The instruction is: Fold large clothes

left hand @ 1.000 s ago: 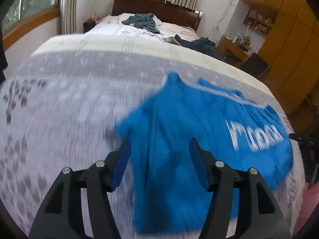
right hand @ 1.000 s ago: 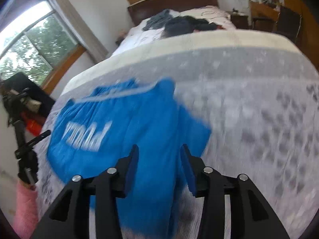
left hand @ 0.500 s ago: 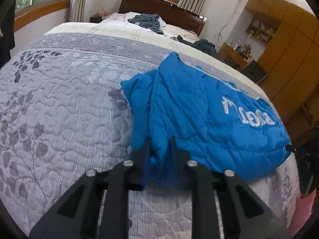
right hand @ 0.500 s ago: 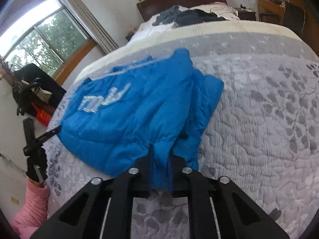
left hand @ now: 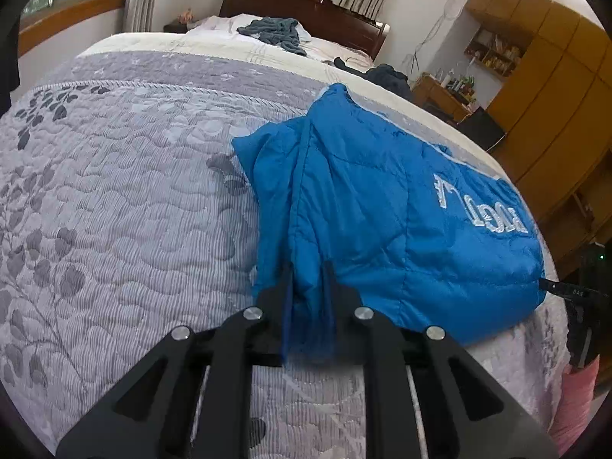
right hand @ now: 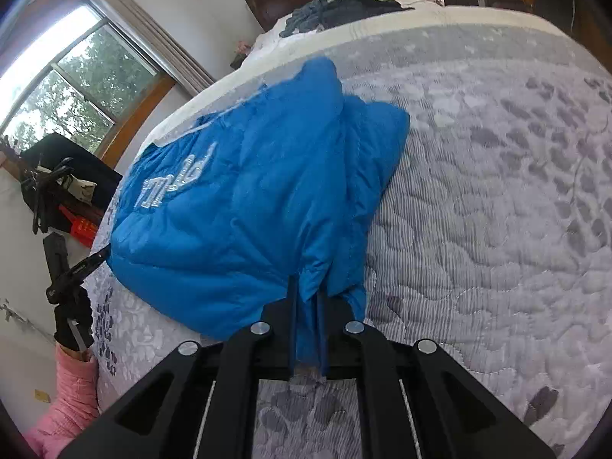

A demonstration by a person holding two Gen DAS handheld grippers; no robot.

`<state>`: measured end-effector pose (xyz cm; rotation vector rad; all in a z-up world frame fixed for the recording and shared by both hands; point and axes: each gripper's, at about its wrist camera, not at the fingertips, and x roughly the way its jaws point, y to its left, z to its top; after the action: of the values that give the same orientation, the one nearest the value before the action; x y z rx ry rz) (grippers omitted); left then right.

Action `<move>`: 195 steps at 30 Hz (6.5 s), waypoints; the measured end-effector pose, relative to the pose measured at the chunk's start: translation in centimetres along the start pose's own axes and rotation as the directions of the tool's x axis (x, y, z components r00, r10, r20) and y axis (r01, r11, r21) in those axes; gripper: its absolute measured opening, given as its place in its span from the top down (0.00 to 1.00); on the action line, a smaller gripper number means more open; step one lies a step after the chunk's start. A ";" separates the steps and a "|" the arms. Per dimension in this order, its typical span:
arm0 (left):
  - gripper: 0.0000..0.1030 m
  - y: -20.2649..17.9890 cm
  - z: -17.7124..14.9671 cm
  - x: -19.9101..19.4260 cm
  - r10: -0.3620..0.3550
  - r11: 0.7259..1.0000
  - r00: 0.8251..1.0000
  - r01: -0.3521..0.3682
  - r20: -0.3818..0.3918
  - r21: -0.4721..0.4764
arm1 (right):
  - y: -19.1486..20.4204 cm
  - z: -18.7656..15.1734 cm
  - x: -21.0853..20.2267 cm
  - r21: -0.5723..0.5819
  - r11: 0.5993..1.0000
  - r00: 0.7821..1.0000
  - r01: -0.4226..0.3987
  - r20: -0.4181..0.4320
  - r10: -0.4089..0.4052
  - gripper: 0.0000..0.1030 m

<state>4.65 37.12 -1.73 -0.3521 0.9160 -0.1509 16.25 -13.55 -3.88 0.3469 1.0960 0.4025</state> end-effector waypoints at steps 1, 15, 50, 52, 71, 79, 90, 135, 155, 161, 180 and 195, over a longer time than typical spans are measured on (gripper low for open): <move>0.87 -0.1 -0.1 0.1 0.006 1.000 1.000 -0.006 0.002 0.007 | -0.2 -0.1 0.2 0.002 1.000 1.000 -0.003 -0.001 0.003 0.92; 0.83 -0.4 -0.6 0.4 0.030 0.999 0.999 -0.030 0.014 -0.011 | -0.3 -0.4 0.7 0.004 1.000 1.000 0.006 0.016 -0.007 0.90; 0.41 0.4 5.2 6.8 -0.187 0.970 0.977 0.167 -0.102 -0.177 | -2.8 5.5 6.1 0.190 0.951 0.967 -0.243 -0.028 0.252 0.32; 0.60 -0.1 5.1 6.5 -0.177 0.971 0.981 0.159 -0.086 -0.177 | -2.7 5.4 5.9 0.188 0.951 0.967 -0.245 -0.024 0.253 0.46; 0.82 -4.5 -6.4 -6.5 -0.324 0.940 0.937 0.305 -0.127 -0.152 | 1.6 -6.5 -8.1 0.033 0.966 0.966 -0.257 -0.013 0.258 0.69; 0.76 -3.1 -12.2 -7.7 -0.297 0.951 0.947 0.281 -0.126 -0.126 | 1.2 -12.1 -8.8 0.039 0.974 0.975 -0.222 -0.024 0.223 0.66; 0.53 -1.6 -14.4 -5.3 -0.258 0.963 0.964 0.251 -0.065 -0.097 | -2.2 -12.8 -5.2 0.120 0.965 0.971 -0.232 -0.031 0.237 0.53; 0.46 -13.1 -12.9 -9.9 -0.200 0.952 0.979 0.187 0.030 0.242 | 1.5 -12.7 -11.6 0.015 1.000 0.993 -0.005 0.116 0.003 0.24; 0.34 -14.9 -15.8 -5.0 -0.143 0.960 0.988 0.152 -0.056 0.236 | -2.8 -16.8 -6.9 0.167 0.968 0.983 -0.185 0.039 0.181 0.17; 0.34 -14.6 -16.1 -4.7 -0.157 0.960 0.986 0.166 -0.060 0.227 | -2.5 -16.6 -5.9 0.174 0.958 0.974 -0.229 0.041 0.225 0.34; 0.34 -14.0 -15.9 -4.5 -0.194 0.956 0.979 0.203 -0.062 0.210 | 3.3 -14.8 -10.7 0.055 0.982 0.980 -0.179 0.100 0.172 0.71; 0.34 -11.6 -14.7 -9.4 -0.250 0.953 0.968 0.246 0.000 0.176 | 19.8 -10.3 -11.4 -0.329 0.941 0.994 -0.074 0.049 0.095 0.71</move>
<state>-12.50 25.47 1.27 -0.3039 0.8275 -0.4554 -0.45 -0.92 9.90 0.1113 0.9337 0.6366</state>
